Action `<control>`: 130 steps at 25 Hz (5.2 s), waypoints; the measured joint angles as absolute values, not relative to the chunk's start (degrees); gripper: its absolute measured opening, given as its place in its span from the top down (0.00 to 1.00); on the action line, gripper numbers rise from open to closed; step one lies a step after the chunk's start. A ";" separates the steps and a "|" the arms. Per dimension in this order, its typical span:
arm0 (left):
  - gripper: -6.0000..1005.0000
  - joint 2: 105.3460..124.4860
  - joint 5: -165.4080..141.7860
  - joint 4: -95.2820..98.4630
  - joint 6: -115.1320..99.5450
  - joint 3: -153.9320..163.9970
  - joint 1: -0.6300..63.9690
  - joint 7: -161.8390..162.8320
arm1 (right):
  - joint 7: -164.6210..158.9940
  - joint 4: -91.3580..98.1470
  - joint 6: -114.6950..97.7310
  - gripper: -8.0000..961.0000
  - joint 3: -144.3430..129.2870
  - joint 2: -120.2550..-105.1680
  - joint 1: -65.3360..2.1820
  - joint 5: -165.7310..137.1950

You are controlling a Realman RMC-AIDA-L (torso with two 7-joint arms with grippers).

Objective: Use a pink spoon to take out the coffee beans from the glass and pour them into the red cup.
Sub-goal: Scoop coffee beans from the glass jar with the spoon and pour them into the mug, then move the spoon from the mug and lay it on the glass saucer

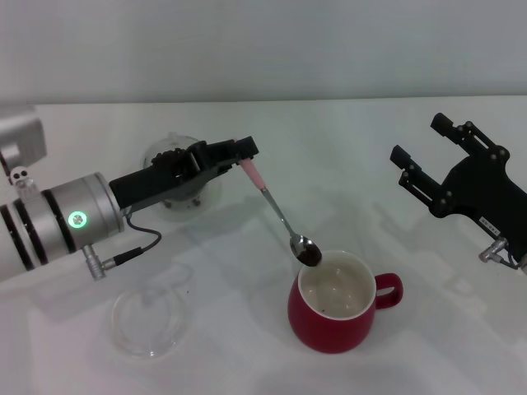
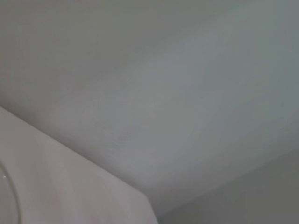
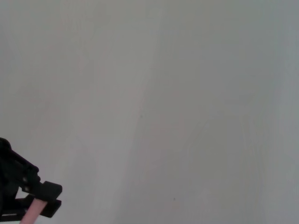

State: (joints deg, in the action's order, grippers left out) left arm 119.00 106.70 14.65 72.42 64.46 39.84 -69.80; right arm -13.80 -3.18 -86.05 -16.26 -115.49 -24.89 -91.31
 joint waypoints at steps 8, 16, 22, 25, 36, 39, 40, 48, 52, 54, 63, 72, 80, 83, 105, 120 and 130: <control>0.86 119.00 106.39 15.12 71.54 68.02 42.06 -71.83 | -13.78 -3.08 -85.99 0.23 -16.26 -115.49 -24.90 -91.31; 0.86 119.01 106.00 17.87 71.49 72.36 43.54 -75.24 | -12.86 -3.21 -85.66 0.23 -16.26 -115.49 -24.88 -91.32; 0.86 119.00 105.93 21.72 71.22 75.96 43.54 -77.95 | -12.83 -3.36 -85.84 0.23 -16.26 -115.49 -24.81 -91.39; 0.86 119.00 105.73 24.06 70.56 77.78 43.56 -79.76 | -12.81 -3.46 -85.84 0.23 -16.26 -115.49 -24.82 -91.43; 0.86 119.03 98.95 33.32 69.57 78.48 43.59 -82.68 | -12.74 -3.63 -85.80 0.23 -16.26 -115.49 -24.81 -91.69; 0.86 118.94 98.18 34.51 69.26 78.48 43.64 -82.71 | -12.74 -3.63 -85.97 0.23 -16.26 -115.50 -24.70 -91.68; 0.86 118.93 98.11 34.53 69.29 78.48 43.65 -82.69 | -12.74 -3.63 -86.00 0.23 -16.25 -115.52 -24.69 -91.68; 0.86 118.53 99.96 39.73 73.14 76.72 40.03 -79.83 | -12.74 -3.60 -86.05 0.23 -16.30 -115.58 -24.73 -91.62; 0.86 118.57 99.68 43.92 75.42 73.22 35.23 -77.68 | -12.74 -3.60 -86.06 0.23 -16.39 -115.58 -24.88 -91.64; 0.86 118.58 99.58 44.27 75.71 71.17 32.99 -77.61 | -12.74 -3.60 -86.06 0.23 -16.39 -115.57 -24.87 -91.65; 0.86 118.30 97.52 41.69 75.05 63.17 24.23 -77.68 | -12.74 -3.29 -86.12 0.23 -16.26 -115.58 -24.90 -91.29; 0.86 117.58 97.08 35.19 73.64 60.24 20.85 -78.39 | -13.12 -3.17 -86.20 0.23 -12.07 -115.58 -25.05 -91.15; 0.85 116.96 96.67 34.59 72.35 60.08 18.91 -77.92 | -13.47 -3.53 -86.54 0.23 -9.43 -115.49 -24.70 -91.13; 0.85 116.83 96.40 34.15 71.43 60.04 18.70 -77.81 | -13.49 -3.59 -86.57 0.23 -9.41 -115.49 -24.55 -91.13; 0.82 118.08 94.24 25.48 67.75 60.03 23.65 -79.89 | -13.54 -4.26 -86.07 0.23 -9.40 -115.58 -23.86 -91.14; 0.67 118.22 94.69 23.65 65.82 60.03 23.10 -80.23 | -13.29 -5.01 -85.95 0.23 -9.64 -115.58 -23.70 -91.41; 0.29 117.72 94.56 24.07 64.67 59.69 22.73 -81.61 | -13.38 -5.01 -85.86 0.23 -9.63 -115.58 -23.73 -91.61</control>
State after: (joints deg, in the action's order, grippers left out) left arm 117.72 94.56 24.07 64.67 59.69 22.73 -81.61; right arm -13.38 -5.01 -85.86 -9.63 -115.58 -23.73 -91.61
